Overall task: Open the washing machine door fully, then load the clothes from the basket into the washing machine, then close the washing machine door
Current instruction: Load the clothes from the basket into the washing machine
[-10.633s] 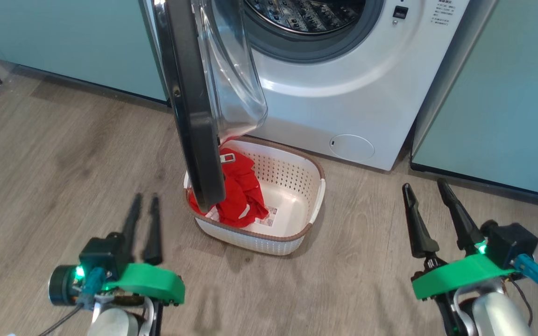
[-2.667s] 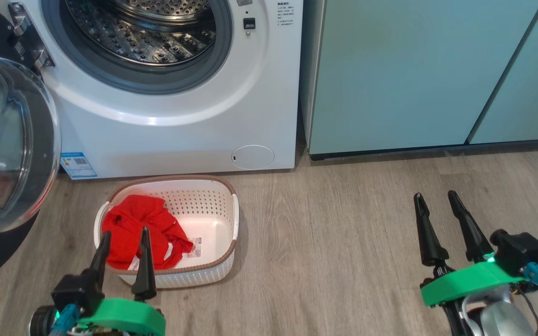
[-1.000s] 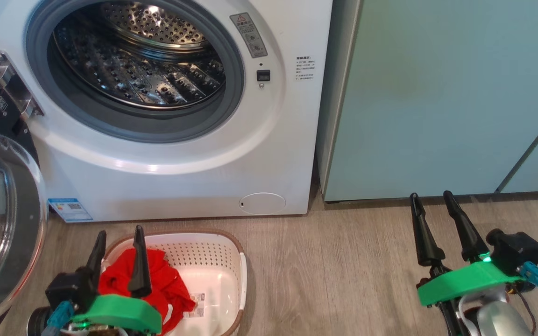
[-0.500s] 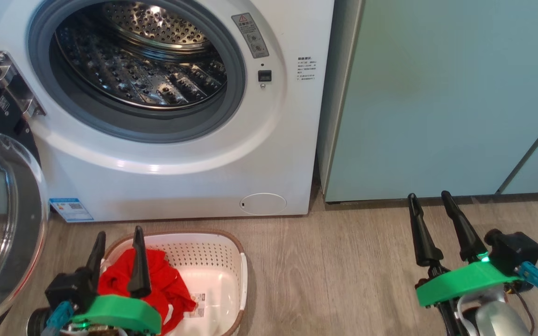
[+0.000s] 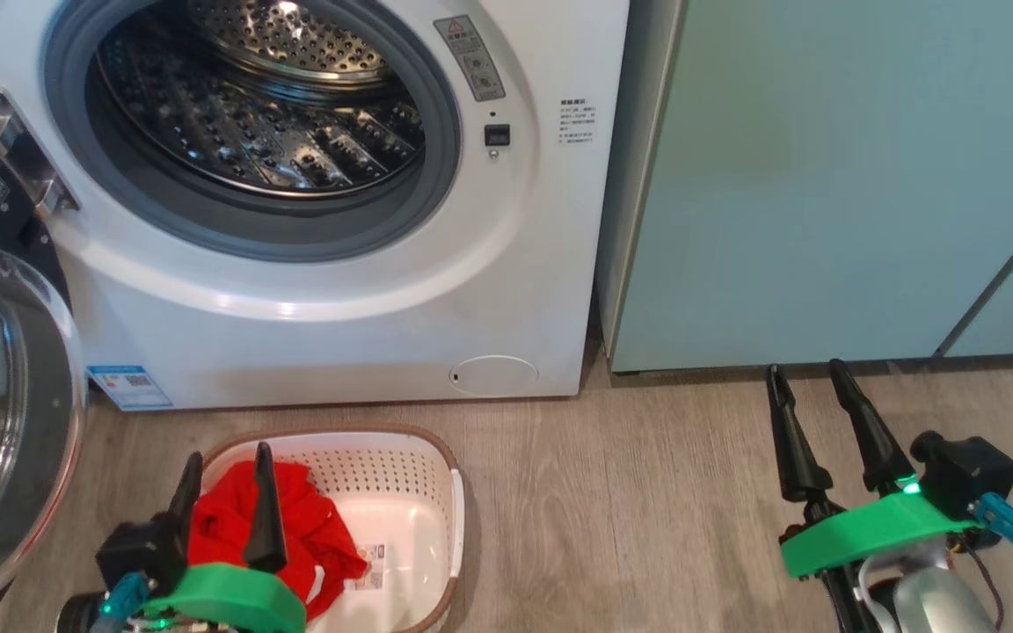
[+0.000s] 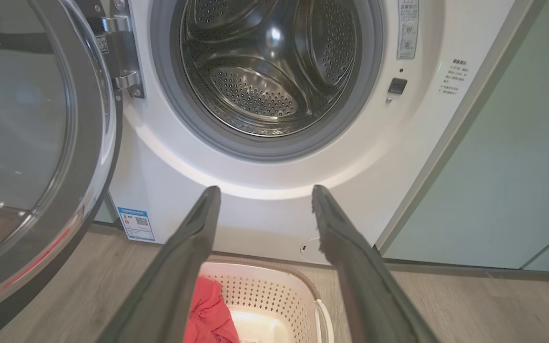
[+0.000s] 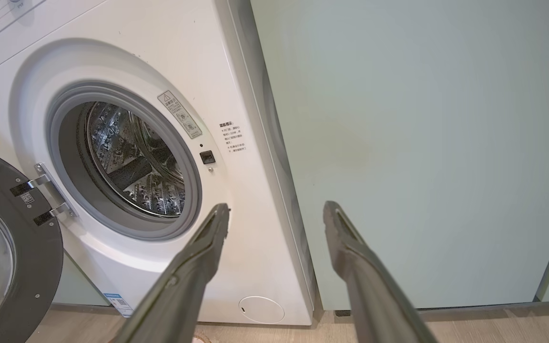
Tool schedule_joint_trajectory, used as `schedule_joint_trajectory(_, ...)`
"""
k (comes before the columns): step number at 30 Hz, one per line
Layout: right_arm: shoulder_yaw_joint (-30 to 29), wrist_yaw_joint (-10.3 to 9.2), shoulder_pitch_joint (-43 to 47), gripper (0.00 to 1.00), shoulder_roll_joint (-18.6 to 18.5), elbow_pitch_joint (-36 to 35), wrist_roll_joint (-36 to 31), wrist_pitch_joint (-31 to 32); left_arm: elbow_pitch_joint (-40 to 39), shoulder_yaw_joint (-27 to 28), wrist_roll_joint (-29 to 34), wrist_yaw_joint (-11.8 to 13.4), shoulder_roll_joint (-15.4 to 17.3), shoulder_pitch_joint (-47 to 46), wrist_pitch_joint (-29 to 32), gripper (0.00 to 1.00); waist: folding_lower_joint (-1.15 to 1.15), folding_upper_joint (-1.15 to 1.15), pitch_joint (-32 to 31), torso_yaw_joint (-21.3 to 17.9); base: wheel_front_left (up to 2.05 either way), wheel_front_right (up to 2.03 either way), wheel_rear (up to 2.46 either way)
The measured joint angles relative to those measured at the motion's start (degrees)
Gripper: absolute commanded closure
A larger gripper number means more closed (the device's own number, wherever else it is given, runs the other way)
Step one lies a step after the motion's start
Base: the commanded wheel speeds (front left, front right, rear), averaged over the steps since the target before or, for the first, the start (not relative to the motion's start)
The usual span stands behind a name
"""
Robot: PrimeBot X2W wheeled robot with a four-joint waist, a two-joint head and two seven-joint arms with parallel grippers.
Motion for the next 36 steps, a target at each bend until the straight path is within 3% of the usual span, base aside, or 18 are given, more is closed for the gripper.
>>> schedule_joint_trajectory(9,0.99,0.00,-0.40,0.00,0.00,-0.18,-0.02,0.00,7.55,-0.01,3.33,1.54,0.00,-1.26,0.01,0.00,0.00,0.00,4.53,-0.74,0.00,0.00,0.00)
schedule_joint_trajectory(17,2.02,0.00,-6.92,0.00,0.00,-1.78,-0.69,0.00,22.30,3.58,4.70,1.35,-0.04,-14.46,0.02,0.00,0.00,0.00,14.23,-1.88,0.00,0.00,0.00)
schedule_joint_trajectory(25,3.18,0.00,-10.48,0.00,0.00,-3.08,-0.56,0.00,40.31,9.05,3.49,1.57,3.14,-26.41,0.02,0.00,0.00,0.00,24.85,-4.41,0.00,0.00,0.00)
schedule_joint_trajectory(36,3.97,0.00,-15.13,0.00,0.00,-4.44,2.09,-0.15,55.31,10.90,3.22,1.47,10.29,-39.49,0.02,0.00,0.01,-0.01,36.69,-8.95,0.00,0.00,0.00)
